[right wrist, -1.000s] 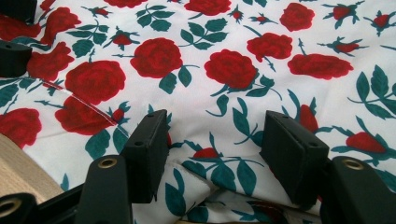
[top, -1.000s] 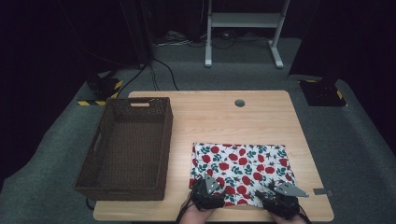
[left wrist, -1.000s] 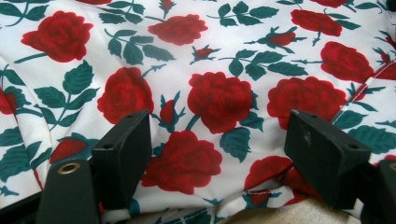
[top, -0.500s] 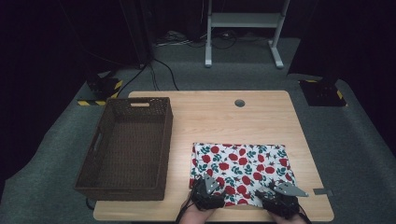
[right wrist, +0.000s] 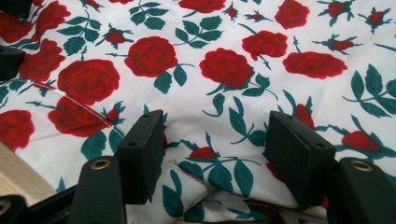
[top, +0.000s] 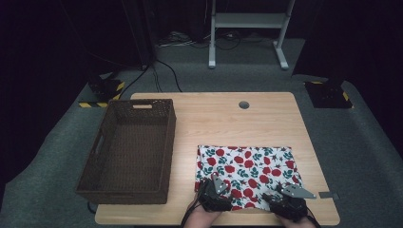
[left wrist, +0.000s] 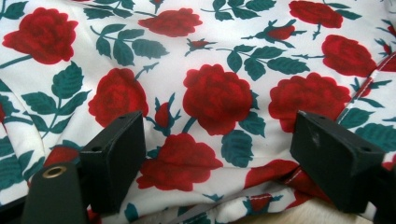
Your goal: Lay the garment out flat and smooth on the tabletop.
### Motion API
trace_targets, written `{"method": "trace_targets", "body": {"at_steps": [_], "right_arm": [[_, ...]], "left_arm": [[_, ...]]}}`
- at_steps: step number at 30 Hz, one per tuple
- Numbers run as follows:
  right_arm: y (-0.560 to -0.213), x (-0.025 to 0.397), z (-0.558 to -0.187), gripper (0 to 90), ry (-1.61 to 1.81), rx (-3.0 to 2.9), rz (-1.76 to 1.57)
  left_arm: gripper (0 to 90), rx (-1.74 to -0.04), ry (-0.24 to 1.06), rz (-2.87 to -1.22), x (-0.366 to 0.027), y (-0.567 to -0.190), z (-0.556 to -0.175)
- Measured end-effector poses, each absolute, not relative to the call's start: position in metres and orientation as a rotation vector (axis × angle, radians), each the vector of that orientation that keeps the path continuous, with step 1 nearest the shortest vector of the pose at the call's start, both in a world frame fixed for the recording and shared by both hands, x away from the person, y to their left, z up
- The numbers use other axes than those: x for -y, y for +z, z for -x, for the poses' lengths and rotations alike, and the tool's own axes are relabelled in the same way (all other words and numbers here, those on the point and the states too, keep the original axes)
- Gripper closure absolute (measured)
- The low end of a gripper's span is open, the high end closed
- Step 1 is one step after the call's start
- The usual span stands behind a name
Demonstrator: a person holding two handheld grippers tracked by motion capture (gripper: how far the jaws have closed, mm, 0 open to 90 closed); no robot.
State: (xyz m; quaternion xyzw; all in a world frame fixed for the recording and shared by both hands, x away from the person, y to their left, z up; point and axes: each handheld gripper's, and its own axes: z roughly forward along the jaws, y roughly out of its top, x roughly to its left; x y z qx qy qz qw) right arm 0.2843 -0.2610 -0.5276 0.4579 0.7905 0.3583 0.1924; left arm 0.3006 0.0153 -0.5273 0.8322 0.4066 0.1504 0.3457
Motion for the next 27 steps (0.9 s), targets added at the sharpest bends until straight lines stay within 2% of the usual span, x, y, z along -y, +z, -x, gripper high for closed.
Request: {"method": "trace_targets", "body": {"at_steps": [27], "right_arm": [[-0.524, 0.336, -0.285, 34.3, 0.931, -2.126, -1.426]], "left_arm": [[16.1, -0.952, 0.358, -2.184, 0.061, -0.527, -0.31]]}}
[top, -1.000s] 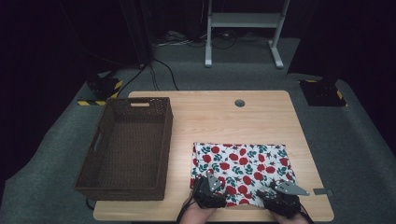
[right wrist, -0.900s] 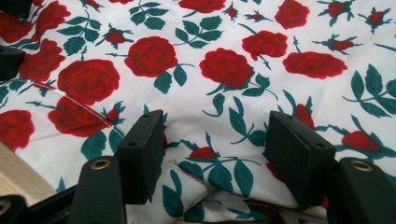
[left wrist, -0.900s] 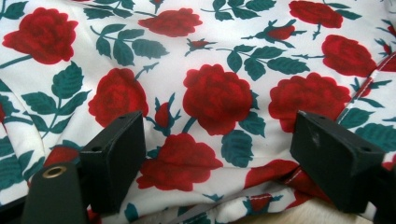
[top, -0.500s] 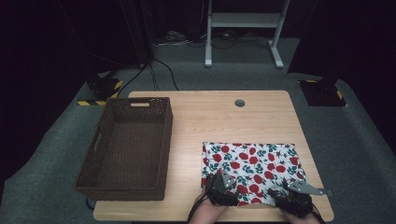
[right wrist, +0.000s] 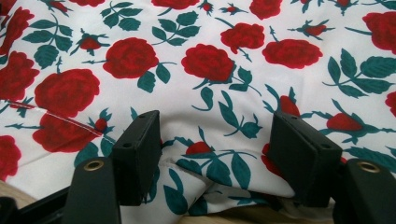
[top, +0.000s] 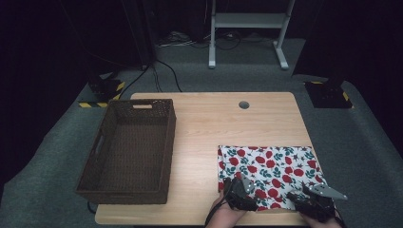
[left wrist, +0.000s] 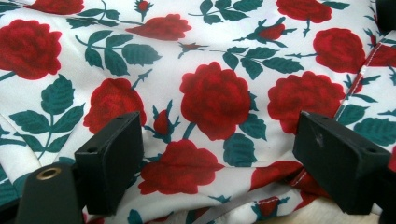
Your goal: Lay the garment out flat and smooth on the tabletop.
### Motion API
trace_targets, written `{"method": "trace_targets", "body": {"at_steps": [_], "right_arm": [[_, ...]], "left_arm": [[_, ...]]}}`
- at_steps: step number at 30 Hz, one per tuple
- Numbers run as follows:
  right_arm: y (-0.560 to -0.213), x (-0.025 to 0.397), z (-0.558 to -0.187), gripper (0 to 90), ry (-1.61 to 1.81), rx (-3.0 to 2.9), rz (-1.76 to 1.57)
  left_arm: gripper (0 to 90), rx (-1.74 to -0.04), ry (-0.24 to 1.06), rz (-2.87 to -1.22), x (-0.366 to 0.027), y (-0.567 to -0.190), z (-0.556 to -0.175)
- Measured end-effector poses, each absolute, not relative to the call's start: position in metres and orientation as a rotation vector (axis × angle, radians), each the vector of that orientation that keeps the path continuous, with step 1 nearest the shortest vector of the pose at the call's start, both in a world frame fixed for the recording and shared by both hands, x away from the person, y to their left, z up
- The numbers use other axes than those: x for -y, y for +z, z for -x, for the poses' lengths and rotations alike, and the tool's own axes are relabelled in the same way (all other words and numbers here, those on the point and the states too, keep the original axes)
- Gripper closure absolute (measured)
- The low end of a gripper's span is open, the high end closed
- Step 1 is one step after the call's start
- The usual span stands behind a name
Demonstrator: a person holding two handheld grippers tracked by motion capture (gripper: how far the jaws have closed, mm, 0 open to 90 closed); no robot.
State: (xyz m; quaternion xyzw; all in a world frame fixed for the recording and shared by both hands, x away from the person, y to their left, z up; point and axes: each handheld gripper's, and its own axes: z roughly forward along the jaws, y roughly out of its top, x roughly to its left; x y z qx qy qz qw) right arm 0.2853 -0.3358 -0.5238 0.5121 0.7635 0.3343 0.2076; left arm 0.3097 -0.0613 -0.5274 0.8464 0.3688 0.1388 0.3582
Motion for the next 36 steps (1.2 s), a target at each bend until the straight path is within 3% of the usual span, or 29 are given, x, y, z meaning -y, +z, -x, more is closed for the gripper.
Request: {"method": "trace_targets", "body": {"at_steps": [8, 14, 23, 36], "right_arm": [[-0.52, 0.339, -0.285, 30.3, 0.957, -2.101, -1.453], [-0.507, 0.329, -0.283, 28.4, 1.065, -2.05, -1.433], [-0.51, 0.275, -0.286, 28.3, 1.113, -2.154, -1.353], [-0.528, 0.242, -0.283, 27.6, 0.97, -2.228, -1.216]], "left_arm": [[14.9, -0.981, 0.404, -2.133, 0.05, -0.513, -0.304], [14.9, -1.031, 0.448, -2.064, 0.001, -0.502, -0.299], [15.0, -1.149, 0.507, -2.091, -0.062, -0.524, -0.296], [10.5, -1.161, 0.46, -2.089, -0.071, -0.535, -0.296]]}}
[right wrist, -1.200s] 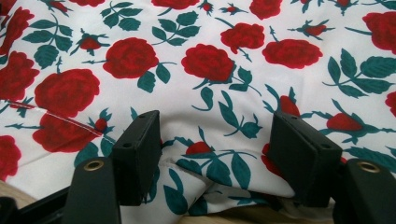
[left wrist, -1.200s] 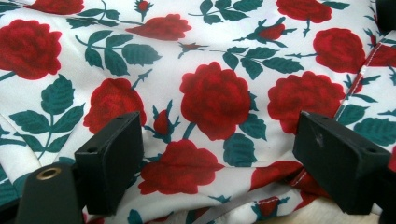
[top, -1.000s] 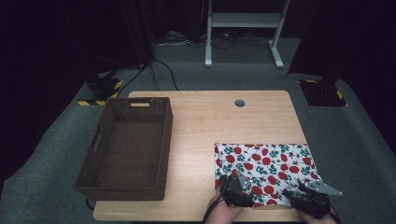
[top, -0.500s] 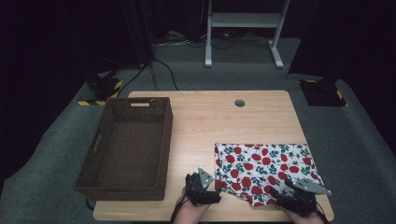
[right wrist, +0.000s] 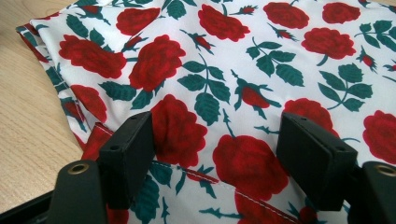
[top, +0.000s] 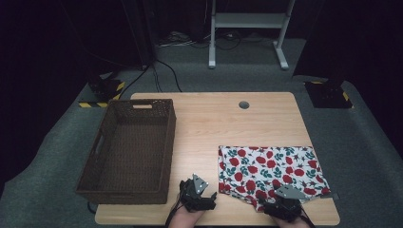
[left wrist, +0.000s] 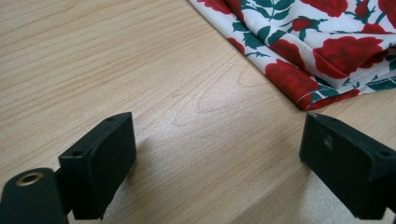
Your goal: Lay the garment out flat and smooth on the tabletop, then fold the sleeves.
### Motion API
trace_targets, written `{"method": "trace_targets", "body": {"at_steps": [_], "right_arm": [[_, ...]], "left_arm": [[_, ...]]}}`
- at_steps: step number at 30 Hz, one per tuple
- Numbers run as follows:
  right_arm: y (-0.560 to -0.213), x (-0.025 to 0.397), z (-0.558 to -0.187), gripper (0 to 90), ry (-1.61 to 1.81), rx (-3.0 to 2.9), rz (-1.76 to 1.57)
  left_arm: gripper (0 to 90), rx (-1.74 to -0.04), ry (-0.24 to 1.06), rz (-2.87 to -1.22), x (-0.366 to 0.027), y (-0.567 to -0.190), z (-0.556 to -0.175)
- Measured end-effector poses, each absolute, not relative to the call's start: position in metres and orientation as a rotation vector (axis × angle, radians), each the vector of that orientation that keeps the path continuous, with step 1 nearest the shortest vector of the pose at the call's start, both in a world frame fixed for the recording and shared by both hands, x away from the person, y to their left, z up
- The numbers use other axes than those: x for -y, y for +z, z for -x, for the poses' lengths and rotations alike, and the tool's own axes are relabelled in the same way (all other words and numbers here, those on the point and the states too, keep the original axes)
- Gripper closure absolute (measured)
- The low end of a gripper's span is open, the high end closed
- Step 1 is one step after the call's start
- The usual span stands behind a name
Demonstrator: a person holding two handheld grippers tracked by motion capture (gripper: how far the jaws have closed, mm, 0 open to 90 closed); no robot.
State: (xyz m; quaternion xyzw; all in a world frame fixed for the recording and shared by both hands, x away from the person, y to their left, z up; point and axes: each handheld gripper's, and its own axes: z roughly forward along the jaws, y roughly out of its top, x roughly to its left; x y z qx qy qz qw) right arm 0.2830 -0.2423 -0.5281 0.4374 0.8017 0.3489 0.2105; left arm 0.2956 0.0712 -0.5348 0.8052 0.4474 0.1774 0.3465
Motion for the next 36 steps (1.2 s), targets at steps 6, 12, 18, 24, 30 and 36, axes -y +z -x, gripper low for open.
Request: {"method": "trace_targets", "body": {"at_steps": [6, 12, 18, 24, 30, 36], "right_arm": [[-0.5289, 0.2427, -0.2819, 27.5, 0.976, -2.223, -1.218], [-0.5294, 0.2437, -0.2821, 27.4, 0.987, -2.221, -1.211], [-0.5295, 0.2439, -0.2821, 27.4, 0.989, -2.22, -1.211], [-0.5297, 0.2442, -0.2819, 27.3, 0.992, -2.22, -1.208], [-0.53, 0.2443, -0.2813, 27.3, 0.996, -2.217, -1.213], [-0.5299, 0.2442, -0.2816, 27.2, 0.995, -2.217, -1.213]], "left_arm": [[8.2, -1.157, 0.456, -2.093, -0.0706, -0.535, -0.2954], [6.8, -1.17, 0.466, -2.095, -0.0701, -0.5351, -0.2949], [4.2, -1.178, 0.457, -2.099, -0.0701, -0.5353, -0.2952], [0.9, -1.171, 0.45, -2.109, -0.0695, -0.5357, -0.2958], [0.4, -1.178, 0.456, -2.111, -0.0684, -0.5356, -0.2954], [0.0, -1.157, 0.446, -2.123, -0.0666, -0.5352, -0.2967]]}}
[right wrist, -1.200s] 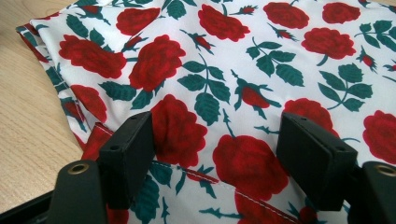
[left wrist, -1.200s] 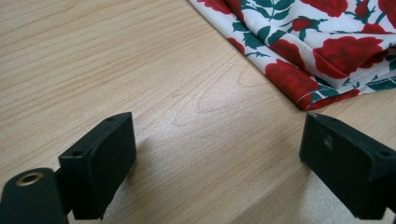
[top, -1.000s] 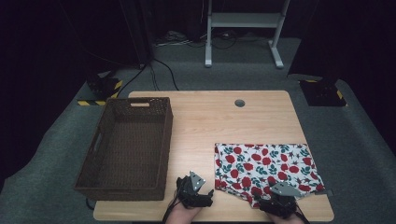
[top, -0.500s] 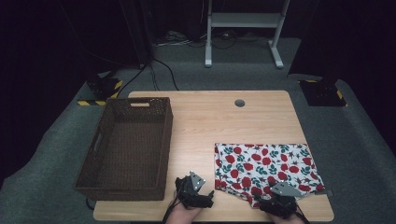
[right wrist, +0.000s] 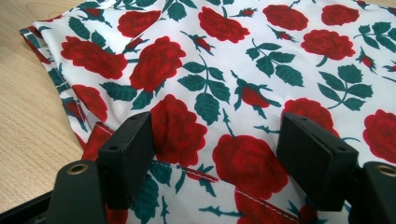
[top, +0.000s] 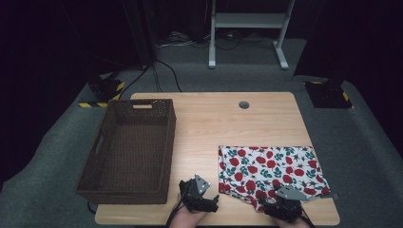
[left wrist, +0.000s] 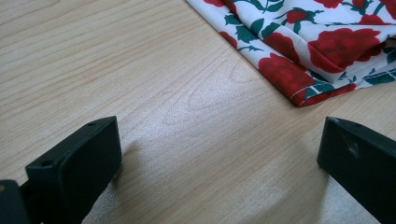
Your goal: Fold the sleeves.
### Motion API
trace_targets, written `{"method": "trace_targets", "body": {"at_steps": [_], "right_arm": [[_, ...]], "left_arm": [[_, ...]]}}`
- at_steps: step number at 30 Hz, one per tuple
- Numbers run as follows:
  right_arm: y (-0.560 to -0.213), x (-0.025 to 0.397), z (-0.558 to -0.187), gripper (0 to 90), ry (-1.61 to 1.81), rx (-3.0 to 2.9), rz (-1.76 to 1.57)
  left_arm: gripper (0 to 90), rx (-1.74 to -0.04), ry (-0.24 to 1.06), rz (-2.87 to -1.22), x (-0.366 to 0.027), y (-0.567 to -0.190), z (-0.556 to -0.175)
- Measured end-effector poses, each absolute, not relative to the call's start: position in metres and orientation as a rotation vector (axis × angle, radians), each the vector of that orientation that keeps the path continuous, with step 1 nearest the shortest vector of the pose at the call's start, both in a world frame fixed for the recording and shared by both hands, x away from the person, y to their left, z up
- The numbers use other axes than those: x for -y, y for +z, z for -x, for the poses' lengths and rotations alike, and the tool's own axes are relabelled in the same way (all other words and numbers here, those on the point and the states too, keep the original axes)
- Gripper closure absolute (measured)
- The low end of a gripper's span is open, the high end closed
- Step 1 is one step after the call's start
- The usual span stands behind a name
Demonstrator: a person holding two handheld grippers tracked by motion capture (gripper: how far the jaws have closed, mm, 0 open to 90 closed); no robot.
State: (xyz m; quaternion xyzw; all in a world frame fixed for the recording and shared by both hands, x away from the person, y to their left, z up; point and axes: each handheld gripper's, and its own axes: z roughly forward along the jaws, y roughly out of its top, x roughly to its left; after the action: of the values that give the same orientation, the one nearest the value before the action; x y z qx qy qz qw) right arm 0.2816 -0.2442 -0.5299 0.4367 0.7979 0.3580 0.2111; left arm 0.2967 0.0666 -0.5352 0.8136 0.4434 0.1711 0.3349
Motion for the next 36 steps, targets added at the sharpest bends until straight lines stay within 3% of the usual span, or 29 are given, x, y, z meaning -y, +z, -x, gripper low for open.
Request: {"method": "trace_targets", "body": {"at_steps": [14, 30, 36], "right_arm": [[-0.53, 0.247, -0.282, 25.9, 1.021, -2.225, -1.212], [-0.53, 0.247, -0.282, 25.8, 1.029, -2.221, -1.222], [-0.53, 0.246, -0.282, 25.7, 1.022, -2.221, -1.22]], "left_arm": [[0.4, -1.093, 0.408, -2.093, -0.059, -0.526, -0.305], [0.5, -1.099, 0.365, -1.985, -0.055, -0.505, -0.341], [5.1, -1.066, 0.358, -1.991, -0.049, -0.498, -0.352]]}}
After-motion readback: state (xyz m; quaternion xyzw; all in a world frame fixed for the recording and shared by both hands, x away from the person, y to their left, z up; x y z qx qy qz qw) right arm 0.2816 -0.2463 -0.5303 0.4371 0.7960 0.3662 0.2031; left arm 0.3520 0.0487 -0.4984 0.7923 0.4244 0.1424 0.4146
